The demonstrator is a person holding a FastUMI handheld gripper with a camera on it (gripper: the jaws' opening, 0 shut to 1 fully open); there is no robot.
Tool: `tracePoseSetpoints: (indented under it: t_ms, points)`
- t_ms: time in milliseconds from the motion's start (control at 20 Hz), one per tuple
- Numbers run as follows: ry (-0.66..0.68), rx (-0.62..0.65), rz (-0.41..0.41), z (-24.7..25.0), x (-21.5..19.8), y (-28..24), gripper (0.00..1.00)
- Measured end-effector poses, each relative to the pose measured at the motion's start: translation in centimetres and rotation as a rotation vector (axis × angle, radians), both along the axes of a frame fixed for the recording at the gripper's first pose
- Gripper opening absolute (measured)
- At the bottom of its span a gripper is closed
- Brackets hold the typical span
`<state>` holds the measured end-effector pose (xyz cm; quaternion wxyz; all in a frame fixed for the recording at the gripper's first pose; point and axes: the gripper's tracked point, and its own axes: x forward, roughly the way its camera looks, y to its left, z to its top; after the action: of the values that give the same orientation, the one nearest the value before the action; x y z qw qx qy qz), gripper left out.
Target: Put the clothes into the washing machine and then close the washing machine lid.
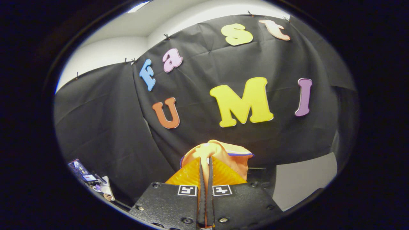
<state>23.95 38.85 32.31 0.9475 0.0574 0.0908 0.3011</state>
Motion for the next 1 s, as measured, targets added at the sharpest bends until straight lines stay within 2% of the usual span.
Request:
tracePoseSetpoints:
  t_ms: [350,750,1000]
  points:
    - [0.120,-0.057,0.081,-7.7,5.3,6.1,0.05]
    - [0.303,-0.174,0.083,-20.6,12.6,9.3,0.05]
    - [0.364,-0.299,0.080,-28.3,15.4,9.6,0.05]
